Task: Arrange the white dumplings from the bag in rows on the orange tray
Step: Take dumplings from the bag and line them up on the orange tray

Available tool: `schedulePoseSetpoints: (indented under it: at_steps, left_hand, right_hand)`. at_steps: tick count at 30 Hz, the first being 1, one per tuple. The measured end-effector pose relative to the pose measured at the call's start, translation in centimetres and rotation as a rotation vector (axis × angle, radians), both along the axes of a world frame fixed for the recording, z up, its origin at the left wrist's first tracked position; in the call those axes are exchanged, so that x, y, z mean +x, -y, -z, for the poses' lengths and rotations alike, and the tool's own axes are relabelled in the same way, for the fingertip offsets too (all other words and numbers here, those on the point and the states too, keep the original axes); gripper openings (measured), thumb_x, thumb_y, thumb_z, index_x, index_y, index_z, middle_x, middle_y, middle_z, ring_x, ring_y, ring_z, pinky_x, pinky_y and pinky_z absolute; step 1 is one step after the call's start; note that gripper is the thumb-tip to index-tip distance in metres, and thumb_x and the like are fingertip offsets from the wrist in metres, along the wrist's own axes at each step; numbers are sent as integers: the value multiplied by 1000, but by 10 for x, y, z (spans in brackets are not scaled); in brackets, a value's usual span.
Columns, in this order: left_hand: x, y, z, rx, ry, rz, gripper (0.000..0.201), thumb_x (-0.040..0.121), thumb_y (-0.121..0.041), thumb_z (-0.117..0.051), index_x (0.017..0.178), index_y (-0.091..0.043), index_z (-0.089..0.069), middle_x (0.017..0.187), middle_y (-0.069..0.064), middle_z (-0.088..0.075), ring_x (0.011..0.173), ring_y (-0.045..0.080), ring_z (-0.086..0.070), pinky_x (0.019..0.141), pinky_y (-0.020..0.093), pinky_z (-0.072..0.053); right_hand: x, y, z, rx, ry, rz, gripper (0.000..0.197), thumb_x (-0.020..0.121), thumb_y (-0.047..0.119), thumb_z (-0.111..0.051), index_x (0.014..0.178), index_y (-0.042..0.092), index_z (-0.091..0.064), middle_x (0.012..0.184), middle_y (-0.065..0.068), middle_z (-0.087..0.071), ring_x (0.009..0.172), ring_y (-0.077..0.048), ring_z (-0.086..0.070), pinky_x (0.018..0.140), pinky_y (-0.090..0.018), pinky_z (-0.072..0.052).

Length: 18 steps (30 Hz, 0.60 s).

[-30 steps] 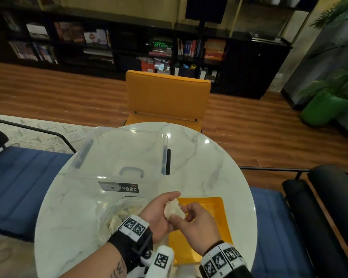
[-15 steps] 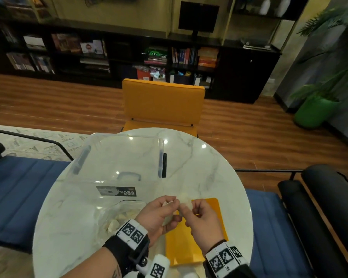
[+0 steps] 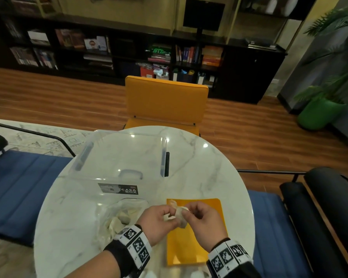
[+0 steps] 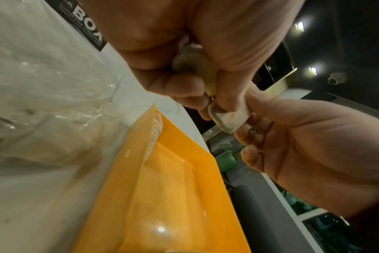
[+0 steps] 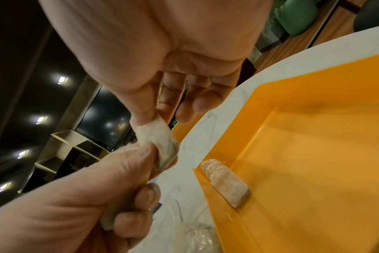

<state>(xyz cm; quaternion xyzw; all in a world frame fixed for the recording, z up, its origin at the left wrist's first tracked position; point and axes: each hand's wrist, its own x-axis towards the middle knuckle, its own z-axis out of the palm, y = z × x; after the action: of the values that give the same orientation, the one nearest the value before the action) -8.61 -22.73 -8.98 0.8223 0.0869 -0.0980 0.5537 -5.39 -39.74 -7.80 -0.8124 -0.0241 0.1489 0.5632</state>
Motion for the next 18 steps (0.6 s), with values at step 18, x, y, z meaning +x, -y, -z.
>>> schedulePoseSetpoints:
  at_steps: [18]
  left_hand:
    - [-2,-12,46,423,-222,-85,35,77,-48,-73,109,-35,-66,108,-10,-66,90,6,-58,74,16,-41]
  right_hand:
    - [37,-10,57,-706,-145,-517,21,82,30,-70,70,34,-53,77,12,-58,71,-8,-55,64,-22,-45]
